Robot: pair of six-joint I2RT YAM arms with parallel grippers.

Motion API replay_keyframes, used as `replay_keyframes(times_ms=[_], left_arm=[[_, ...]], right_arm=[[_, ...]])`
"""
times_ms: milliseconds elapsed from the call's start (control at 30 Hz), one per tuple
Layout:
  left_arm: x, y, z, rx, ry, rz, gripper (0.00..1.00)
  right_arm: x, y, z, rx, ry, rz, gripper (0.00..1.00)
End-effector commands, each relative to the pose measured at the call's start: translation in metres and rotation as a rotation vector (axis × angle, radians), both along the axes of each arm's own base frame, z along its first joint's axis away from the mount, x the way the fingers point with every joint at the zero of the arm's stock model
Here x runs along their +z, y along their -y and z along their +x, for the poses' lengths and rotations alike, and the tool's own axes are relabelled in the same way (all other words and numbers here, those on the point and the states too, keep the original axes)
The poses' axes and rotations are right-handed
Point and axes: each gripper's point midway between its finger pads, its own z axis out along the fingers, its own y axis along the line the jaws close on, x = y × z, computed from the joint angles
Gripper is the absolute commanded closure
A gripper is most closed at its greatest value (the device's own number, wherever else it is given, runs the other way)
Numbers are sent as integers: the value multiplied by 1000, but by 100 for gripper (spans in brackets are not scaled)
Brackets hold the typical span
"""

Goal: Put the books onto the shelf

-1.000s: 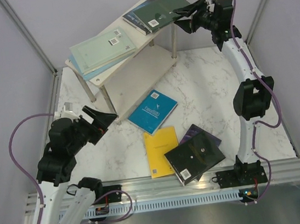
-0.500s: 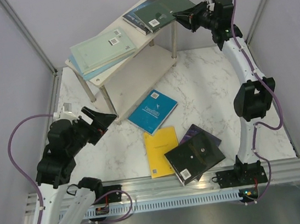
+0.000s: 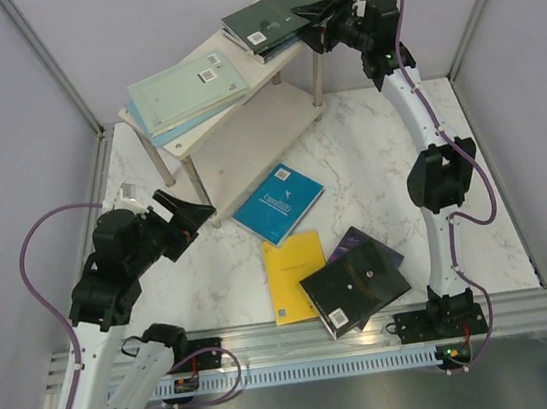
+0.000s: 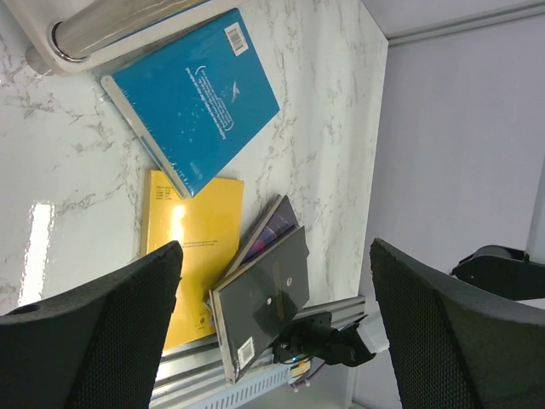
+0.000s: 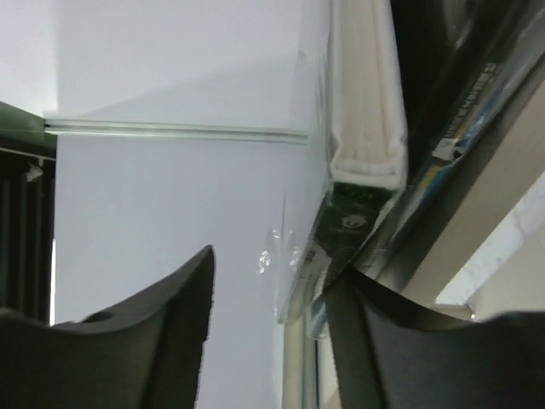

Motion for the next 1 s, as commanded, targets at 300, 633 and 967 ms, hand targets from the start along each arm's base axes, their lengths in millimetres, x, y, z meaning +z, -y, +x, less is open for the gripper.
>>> replay_keyframes(times_ms=[300, 633, 967], left_arm=[[15, 1, 2, -15, 58, 2, 8], [17, 0, -1, -13, 68, -4, 8], [19, -1, -5, -9, 82, -16, 9]], right_arm=[[20, 52, -25, -51, 45, -36, 28], [12, 56, -35, -25, 32, -48, 46], [28, 54, -35, -26, 96, 14, 54]])
